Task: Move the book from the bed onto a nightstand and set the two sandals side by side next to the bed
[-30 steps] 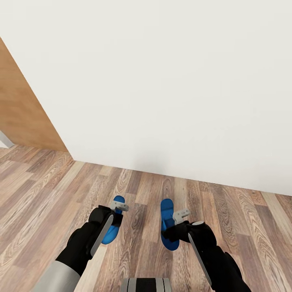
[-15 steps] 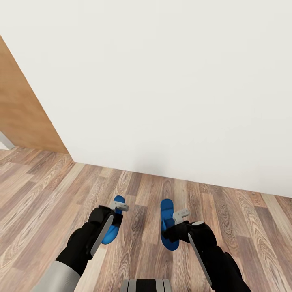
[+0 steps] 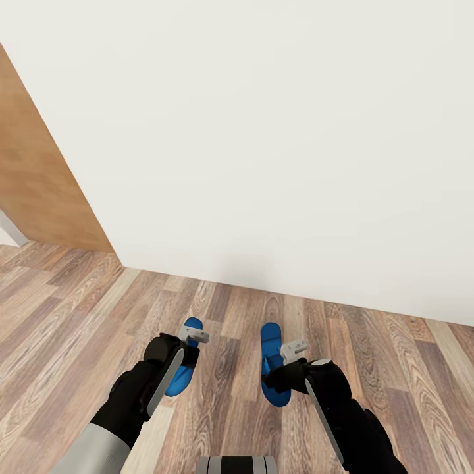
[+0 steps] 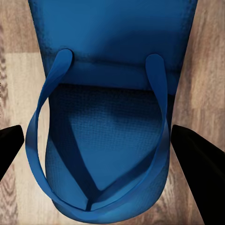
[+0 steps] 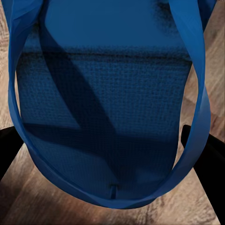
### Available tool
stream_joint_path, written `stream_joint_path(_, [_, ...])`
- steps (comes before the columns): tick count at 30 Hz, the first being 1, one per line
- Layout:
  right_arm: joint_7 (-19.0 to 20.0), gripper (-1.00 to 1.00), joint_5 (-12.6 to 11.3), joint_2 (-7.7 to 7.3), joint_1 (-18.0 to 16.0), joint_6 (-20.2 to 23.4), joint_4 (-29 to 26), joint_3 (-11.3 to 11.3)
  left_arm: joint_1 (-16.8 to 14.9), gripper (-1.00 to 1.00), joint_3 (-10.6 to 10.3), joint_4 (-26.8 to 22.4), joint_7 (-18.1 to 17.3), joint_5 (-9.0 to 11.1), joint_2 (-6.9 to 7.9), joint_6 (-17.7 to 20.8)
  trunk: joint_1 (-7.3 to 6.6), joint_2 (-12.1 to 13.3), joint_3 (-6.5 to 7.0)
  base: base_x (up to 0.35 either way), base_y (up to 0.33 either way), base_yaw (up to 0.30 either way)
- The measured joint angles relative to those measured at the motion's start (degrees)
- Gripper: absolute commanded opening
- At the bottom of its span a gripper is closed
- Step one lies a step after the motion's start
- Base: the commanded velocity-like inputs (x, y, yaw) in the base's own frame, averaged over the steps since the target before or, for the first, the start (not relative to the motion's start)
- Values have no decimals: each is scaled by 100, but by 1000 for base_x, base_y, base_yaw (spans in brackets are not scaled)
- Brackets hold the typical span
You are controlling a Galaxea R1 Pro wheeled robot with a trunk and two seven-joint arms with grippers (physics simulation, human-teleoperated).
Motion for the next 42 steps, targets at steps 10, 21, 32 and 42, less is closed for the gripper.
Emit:
stream_joint_path(10, [2, -100, 0, 0, 0, 0, -1, 0, 0, -100, 0, 0, 0, 1, -1, 0, 0, 0, 92, 0, 0, 77])
stream_joint_path(21, [-4, -100, 0, 0, 2, 0, -4, 5, 1, -100, 1, -1, 0, 2, 3, 0, 0, 0, 189, 0, 0, 136])
stream_joint_path(32, [-6, -100, 6, -7, 1, 0, -4, 98, 1, -100, 1, -1, 0, 1, 4, 0, 0, 0, 278, 0, 0, 171])
stream_joint_path(42, [-2, -100, 9, -8, 1, 0, -1, 121, 1, -100, 1, 3, 0, 1, 4, 1, 0, 0, 358, 0, 0, 175])
